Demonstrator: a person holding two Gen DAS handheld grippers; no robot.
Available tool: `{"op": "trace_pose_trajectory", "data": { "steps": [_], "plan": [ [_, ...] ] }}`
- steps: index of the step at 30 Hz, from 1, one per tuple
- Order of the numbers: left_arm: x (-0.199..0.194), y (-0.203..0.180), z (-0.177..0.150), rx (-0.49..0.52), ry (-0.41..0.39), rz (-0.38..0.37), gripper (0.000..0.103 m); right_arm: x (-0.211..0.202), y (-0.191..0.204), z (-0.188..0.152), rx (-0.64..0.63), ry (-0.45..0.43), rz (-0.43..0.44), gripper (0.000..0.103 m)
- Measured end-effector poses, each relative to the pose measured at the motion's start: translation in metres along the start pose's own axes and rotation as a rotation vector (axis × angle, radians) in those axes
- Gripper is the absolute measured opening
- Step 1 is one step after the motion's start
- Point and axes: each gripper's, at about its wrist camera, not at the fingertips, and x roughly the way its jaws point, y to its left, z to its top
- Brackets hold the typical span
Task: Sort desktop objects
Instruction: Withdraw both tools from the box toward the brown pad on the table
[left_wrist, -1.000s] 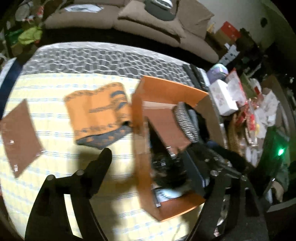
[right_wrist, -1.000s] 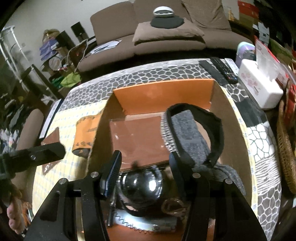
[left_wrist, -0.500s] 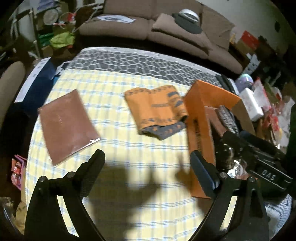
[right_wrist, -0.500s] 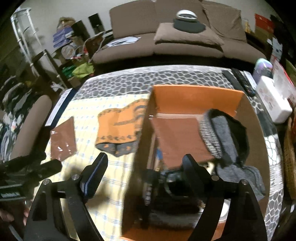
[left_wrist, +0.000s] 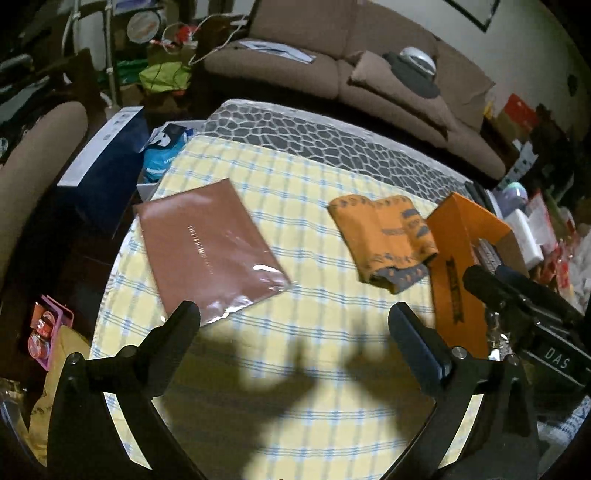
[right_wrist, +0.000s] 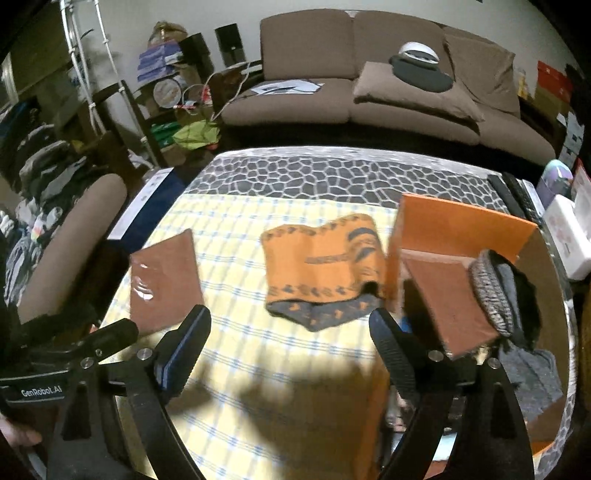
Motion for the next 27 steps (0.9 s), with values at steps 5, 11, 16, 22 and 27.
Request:
{"op": "trace_pose_trajectory", "data": {
  "steps": [5, 11, 16, 22, 27],
  "plan": [
    [0.011, 0.034, 0.002, -0.028, 0.014, 0.033, 0.102, 0.019, 0.026, 0.004, -0.018, 0.008, 0.0, 0.089],
    [0.024, 0.095, 0.006, -0.146, 0.032, 0.106, 0.102, 0.048, 0.046, 0.0, -0.021, 0.055, 0.038, 0.09],
    [0.041, 0.125, 0.0, -0.199, 0.082, 0.106, 0.102, 0.077, 0.057, -0.006, 0.012, 0.113, 0.083, 0.089],
    [0.064, 0.133, -0.005, -0.212, 0.149, 0.08, 0.095, 0.109, 0.064, -0.012, 0.068, 0.144, 0.167, 0.089],
    [0.081, 0.136, -0.005, -0.243, 0.205, 0.049, 0.066, 0.135, 0.074, -0.017, 0.071, 0.172, 0.205, 0.054]
  ]
}}
